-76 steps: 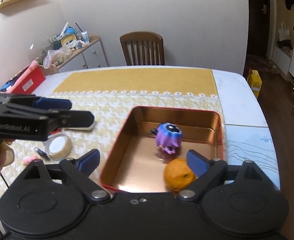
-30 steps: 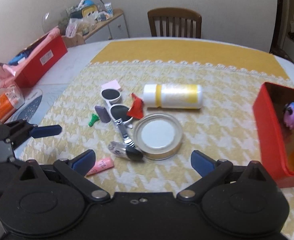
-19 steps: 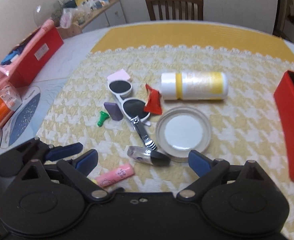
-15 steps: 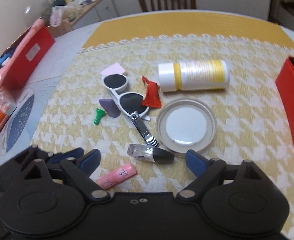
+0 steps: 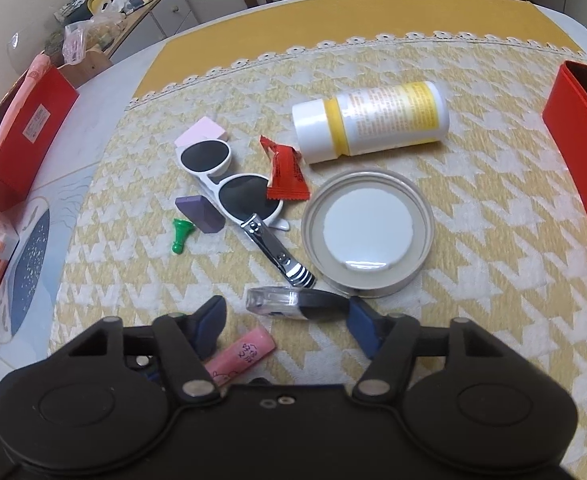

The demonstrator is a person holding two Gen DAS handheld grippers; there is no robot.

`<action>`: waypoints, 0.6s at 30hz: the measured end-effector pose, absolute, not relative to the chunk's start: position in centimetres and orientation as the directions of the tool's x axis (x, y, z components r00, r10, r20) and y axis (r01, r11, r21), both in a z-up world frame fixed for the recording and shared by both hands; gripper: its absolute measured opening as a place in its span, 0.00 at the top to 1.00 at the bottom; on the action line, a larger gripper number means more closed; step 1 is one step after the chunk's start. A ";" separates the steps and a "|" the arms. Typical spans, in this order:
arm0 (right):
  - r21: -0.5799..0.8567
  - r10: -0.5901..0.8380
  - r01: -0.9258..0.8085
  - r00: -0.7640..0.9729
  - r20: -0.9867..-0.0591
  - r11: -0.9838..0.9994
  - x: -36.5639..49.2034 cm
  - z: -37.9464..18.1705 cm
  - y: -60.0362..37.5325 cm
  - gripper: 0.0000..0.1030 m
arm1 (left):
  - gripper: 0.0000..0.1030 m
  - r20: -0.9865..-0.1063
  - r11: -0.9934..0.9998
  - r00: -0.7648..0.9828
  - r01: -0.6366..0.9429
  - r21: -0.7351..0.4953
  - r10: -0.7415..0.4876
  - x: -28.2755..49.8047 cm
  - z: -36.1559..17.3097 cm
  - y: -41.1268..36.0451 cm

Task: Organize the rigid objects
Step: 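Grasp the pink lip balm tube with the left gripper while the right gripper grasps the nail clipper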

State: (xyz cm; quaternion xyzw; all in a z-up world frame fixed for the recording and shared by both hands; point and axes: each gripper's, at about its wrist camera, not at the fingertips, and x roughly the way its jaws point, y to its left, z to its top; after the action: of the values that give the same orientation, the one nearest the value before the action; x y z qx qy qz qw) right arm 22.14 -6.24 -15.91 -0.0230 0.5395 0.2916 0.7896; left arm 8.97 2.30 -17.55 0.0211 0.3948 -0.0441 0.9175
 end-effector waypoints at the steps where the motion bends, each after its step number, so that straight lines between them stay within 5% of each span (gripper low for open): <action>1: 0.280 0.436 -0.483 0.248 -0.865 0.830 22.2 -15.9 -6.3 0.46 | 0.72 -0.727 0.995 0.684 0.098 0.005 -0.064 9.0 -17.5 2.3; 6: 0.290 0.444 -0.478 0.247 -0.861 0.829 22.1 -15.9 -6.6 0.50 | 0.85 -0.727 0.994 0.684 0.106 0.011 -0.065 9.0 -17.5 2.1; 18: 0.330 0.486 -0.474 0.255 -0.836 0.817 21.5 -15.0 -7.8 0.50 | 0.85 -0.726 0.997 0.684 0.065 -0.041 -0.074 8.6 -17.0 3.4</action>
State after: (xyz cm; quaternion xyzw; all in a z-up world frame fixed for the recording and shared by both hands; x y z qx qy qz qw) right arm 21.50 -7.78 -15.02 0.0056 0.5299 0.3028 0.7921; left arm 8.64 3.41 -17.04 -0.0060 0.3958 -0.0379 0.9175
